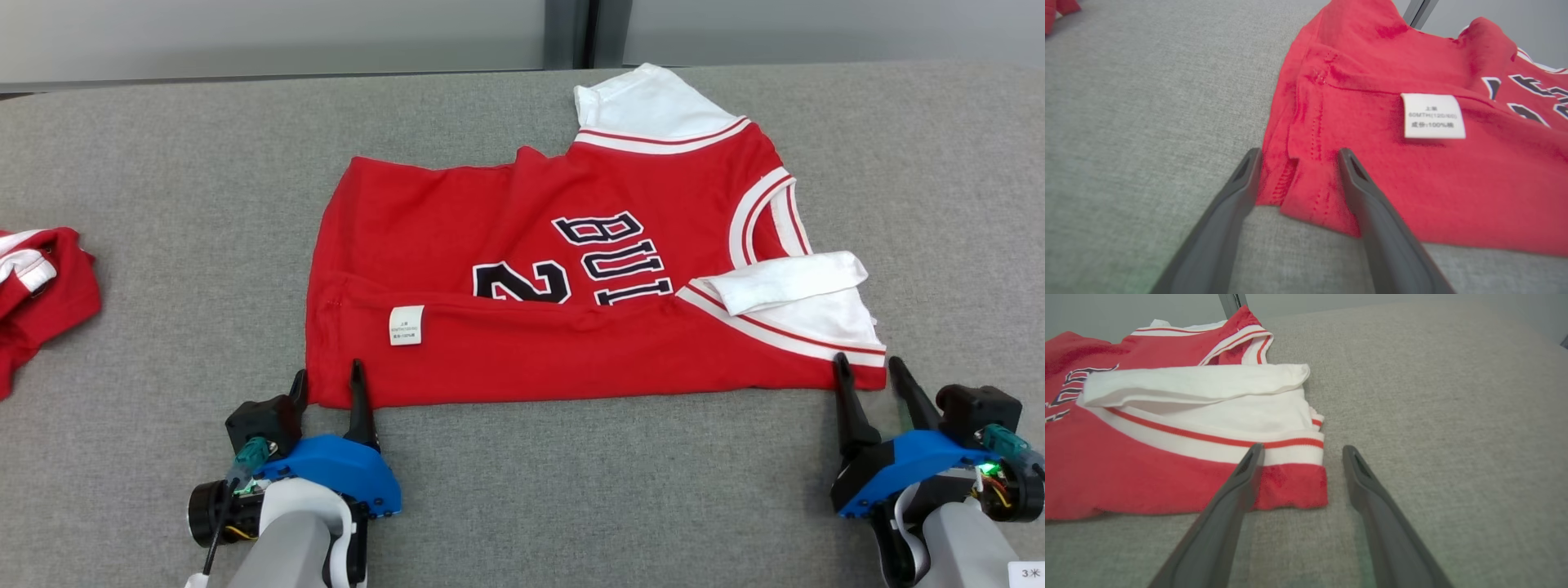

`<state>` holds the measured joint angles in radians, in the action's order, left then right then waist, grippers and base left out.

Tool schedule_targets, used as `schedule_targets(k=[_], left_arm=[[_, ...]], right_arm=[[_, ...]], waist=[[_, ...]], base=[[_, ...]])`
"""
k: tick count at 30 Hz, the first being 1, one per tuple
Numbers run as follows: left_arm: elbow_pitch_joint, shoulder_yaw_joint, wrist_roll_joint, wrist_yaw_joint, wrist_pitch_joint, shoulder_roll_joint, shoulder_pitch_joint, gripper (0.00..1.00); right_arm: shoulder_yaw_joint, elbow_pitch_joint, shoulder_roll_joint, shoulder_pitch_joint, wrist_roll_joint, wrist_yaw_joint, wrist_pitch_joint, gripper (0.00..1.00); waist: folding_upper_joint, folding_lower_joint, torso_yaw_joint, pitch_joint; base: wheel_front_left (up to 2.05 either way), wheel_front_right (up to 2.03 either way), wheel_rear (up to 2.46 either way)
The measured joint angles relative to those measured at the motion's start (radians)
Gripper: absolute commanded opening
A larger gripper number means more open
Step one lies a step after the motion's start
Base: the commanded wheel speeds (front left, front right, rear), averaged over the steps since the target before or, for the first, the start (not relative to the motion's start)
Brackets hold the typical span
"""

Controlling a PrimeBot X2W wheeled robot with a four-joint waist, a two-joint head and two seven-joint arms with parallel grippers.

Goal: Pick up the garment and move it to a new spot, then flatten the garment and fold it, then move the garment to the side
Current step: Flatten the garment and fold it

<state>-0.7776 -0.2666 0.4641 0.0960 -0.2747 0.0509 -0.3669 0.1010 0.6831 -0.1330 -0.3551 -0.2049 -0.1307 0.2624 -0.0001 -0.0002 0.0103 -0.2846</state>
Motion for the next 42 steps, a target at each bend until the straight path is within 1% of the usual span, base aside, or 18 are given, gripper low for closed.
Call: schedule_targets(k=[1, 2, 4, 5, 6, 7, 8, 11, 16, 21, 22, 28, 29, 30, 31, 37, 40, 42], left_arm=[[-0.012, -0.007, 0.005, -0.004, 0.000, 0.001, -0.006, 0.73], [-0.023, -0.014, 0.011, -0.009, -0.002, 0.002, -0.010, 0.49], [-0.041, -0.032, 0.024, -0.010, -0.005, 0.005, -0.020, 0.17], [-0.053, -0.040, 0.033, -0.014, -0.005, 0.006, -0.025, 0.00], [-0.061, -0.047, 0.044, -0.018, -0.006, 0.007, -0.028, 0.00], [-0.067, -0.059, 0.052, -0.022, -0.006, 0.008, -0.028, 0.00], [-0.076, -0.068, 0.058, -0.026, -0.006, 0.006, -0.030, 0.00], [-0.090, -0.080, 0.074, -0.033, -0.006, 0.005, -0.034, 0.00], [-0.068, -0.068, 0.055, -0.032, 0.005, -0.002, 0.003, 0.00], [-0.057, -0.036, 0.018, -0.044, 0.009, -0.005, 0.096, 0.00], [-0.055, -0.025, 0.007, -0.044, 0.009, -0.005, 0.142, 0.00], [-0.036, 0.004, 0.008, -0.060, 0.009, -0.005, 0.247, 0.00], [-0.019, 0.012, 0.003, -0.057, 0.010, -0.005, 0.248, 0.54], [-0.001, 0.021, -0.004, -0.052, 0.011, -0.005, 0.248, 1.00], [0.019, 0.030, -0.013, -0.049, 0.011, -0.005, 0.246, 1.00], [0.128, 0.064, -0.097, -0.041, 0.011, 0.021, 0.145, 1.00], [0.120, 0.070, -0.119, -0.039, 0.013, 0.058, 0.058, 1.00], [0.086, 0.073, -0.125, -0.034, 0.049, 0.085, -0.013, 1.00]], right_arm=[[-0.008, 0.021, -0.001, -0.001, 0.009, 0.000, 0.000, 1.00], [-0.013, 0.044, -0.002, -0.001, 0.015, 0.000, 0.000, 1.00], [-0.025, 0.094, -0.004, -0.016, 0.021, 0.000, 0.006, 1.00], [-0.031, 0.122, -0.004, -0.028, 0.020, 0.000, 0.011, 0.84], [-0.040, 0.143, -0.002, -0.037, 0.014, 0.000, 0.012, 0.47], [-0.054, 0.162, -0.006, -0.048, 0.008, 0.000, 0.013, 0.07], [-0.063, 0.173, -0.007, -0.056, -0.001, 0.000, 0.013, 0.00], [-0.091, 0.180, -0.006, -0.064, -0.028, 0.000, 0.012, 0.00], [-0.088, 0.153, -0.014, -0.038, -0.070, 0.000, 0.003, 0.00], [-0.057, 0.138, -0.007, 0.049, -0.105, 0.000, 0.002, 0.00], [-0.054, 0.134, 0.000, 0.096, -0.118, 0.000, 0.001, 0.00], [-0.054, 0.114, 0.004, 0.192, -0.146, -0.001, 0.001, 0.00], [-0.055, 0.113, 0.004, 0.196, -0.147, -0.001, 0.001, 0.00], [-0.053, 0.109, 0.004, 0.197, -0.148, -0.001, 0.001, 0.74], [-0.047, 0.098, 0.003, 0.196, -0.150, -0.001, 0.001, 1.00], [-0.031, 0.014, -0.011, 0.142, -0.138, 0.000, 0.001, 1.00], [-0.041, -0.015, -0.017, 0.087, -0.131, 0.000, 0.002, 1.00], [-0.056, -0.030, -0.020, 0.042, -0.130, 0.000, 0.002, 1.00]], waist=[[0.0000, 0.0000, 0.000, 0.000], [0.0000, 0.0000, -0.001, 0.000], [-0.0001, 0.0000, -0.004, 0.001], [-0.0002, -0.0001, -0.006, 0.002], [-0.0003, -0.0001, -0.008, 0.003], [-0.0003, -0.0001, -0.010, 0.004], [-0.0003, -0.0001, -0.011, 0.006], [-0.0002, 0.0001, -0.016, 0.017], [0.0002, 0.0005, -0.028, 0.063], [0.0002, 0.0003, -0.046, 0.154], [0.0002, 0.0001, -0.048, 0.192], [0.0001, 0.0000, -0.027, 0.262], [0.0001, 0.0000, -0.022, 0.264], [0.0000, 0.0000, -0.020, 0.261], [0.0001, 0.0000, -0.018, 0.256], [0.0001, 0.0003, -0.014, 0.193], [0.0002, 0.0003, -0.008, 0.156], [0.0002, 0.0004, 0.000, 0.129]], base=[[0.00, 0.00, 0.00], [0.00, 0.00, 0.00], [0.00, 0.00, 0.00], [0.00, 0.00, 0.00], [0.00, 0.00, 0.00], [0.00, 0.00, 0.00], [0.00, 0.00, 0.00], [0.00, 0.00, 0.00], [0.00, 0.00, 0.00], [0.00, 0.00, 0.00], [0.00, 0.00, 0.00], [0.00, 0.00, 0.00], [0.00, 0.00, 0.00], [0.00, 0.00, 0.00], [0.00, 0.00, 0.00], [0.00, 0.00, 0.00], [0.00, 0.00, 0.00], [0.00, 0.00, 0.00]])
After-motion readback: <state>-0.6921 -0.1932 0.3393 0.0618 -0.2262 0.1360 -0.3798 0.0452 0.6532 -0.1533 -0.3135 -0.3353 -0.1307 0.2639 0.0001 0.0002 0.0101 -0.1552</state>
